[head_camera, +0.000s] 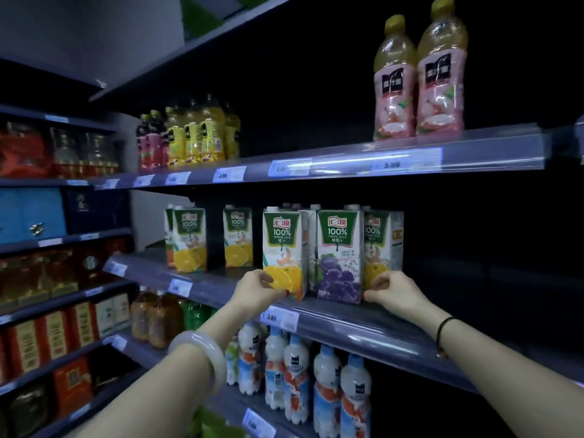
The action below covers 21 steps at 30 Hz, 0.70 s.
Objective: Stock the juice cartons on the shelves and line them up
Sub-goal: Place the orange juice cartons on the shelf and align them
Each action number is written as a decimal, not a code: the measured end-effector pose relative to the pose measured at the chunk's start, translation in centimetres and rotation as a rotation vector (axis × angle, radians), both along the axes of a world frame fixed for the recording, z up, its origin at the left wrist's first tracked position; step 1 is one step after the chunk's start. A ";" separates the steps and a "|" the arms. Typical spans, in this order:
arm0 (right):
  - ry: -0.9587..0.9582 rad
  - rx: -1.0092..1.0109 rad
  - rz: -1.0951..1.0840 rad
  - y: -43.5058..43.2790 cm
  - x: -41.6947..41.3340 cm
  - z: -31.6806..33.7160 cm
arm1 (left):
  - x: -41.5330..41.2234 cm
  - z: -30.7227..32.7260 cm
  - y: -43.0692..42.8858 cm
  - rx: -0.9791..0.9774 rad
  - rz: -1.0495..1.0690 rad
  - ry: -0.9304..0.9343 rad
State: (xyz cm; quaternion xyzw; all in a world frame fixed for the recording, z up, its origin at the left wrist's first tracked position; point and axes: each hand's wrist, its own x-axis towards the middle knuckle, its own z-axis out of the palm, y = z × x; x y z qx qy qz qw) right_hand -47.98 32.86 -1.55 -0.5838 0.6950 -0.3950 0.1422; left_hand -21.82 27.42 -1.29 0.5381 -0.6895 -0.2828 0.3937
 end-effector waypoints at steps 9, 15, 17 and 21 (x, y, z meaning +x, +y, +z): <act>-0.112 -0.007 -0.231 -2.1 2.8 -0.8 | 2.8 0.2 -7.5 -0.013 -0.156 0.048; -0.120 -0.068 -0.243 -3.3 3.9 0.7 | 2.8 0.1 -11.0 -0.041 -0.156 0.082; -0.141 -0.089 -0.239 -3.8 3.9 1.0 | 2.6 0.0 -11.8 -0.046 -0.155 0.109; -0.161 -0.104 -0.221 -5.1 4.4 1.0 | 1.9 -0.7 -12.9 -0.026 -0.209 0.137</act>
